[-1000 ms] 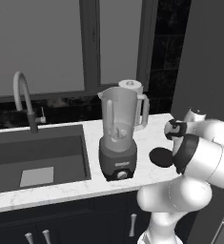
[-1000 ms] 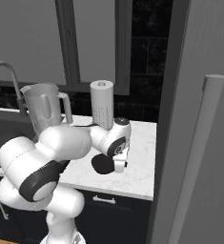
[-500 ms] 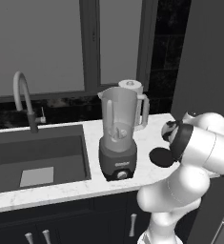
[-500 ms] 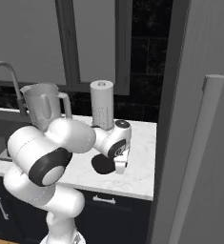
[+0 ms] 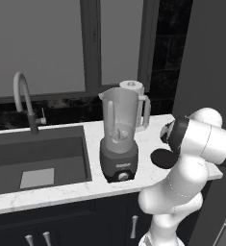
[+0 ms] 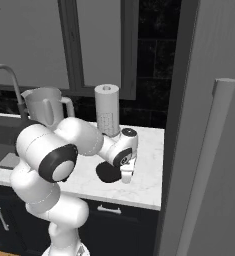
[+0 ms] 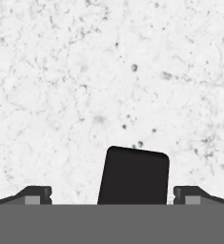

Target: Close the lid blender by securely placing the lid on top.

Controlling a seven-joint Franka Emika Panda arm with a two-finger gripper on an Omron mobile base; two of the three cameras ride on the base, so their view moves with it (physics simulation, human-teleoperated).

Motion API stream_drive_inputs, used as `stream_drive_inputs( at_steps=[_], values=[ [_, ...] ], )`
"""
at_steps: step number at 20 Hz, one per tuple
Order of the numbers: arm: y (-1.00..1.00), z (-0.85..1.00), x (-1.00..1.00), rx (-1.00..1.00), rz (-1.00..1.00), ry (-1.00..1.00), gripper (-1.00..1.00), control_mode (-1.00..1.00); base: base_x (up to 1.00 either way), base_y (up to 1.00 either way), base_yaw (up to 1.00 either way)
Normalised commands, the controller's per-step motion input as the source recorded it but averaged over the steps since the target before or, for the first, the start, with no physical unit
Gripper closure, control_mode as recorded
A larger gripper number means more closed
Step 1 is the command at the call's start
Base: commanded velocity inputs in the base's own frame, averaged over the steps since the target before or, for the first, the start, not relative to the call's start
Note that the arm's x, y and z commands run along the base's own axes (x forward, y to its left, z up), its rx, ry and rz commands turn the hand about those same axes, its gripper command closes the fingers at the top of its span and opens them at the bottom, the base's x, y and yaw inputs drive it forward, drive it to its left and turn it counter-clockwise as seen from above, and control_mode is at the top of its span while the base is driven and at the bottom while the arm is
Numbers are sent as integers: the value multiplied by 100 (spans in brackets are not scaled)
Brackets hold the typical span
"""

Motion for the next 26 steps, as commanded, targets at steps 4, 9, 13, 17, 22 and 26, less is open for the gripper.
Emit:
stream_drive_inputs(
  at_steps=[4, 9, 13, 17, 22, 26],
  values=[
    [0, -22, 17, 0, 0, 0, 100, -100, 0, 0, 0],
    [0, -21, 15, 0, 0, 0, 100, -100, 0, 0, 0],
    [0, -18, 6, 0, 0, 0, 100, -100, 0, 0, 0],
    [0, -3, 0, 0, 0, 0, 100, -100, 0, 0, 0],
    [0, 0, 0, 0, 0, 0, 100, -100, 0, 0, 0],
    [0, 0, 0, 0, 0, 0, 100, -100, 0, 0, 0]
  ],
)
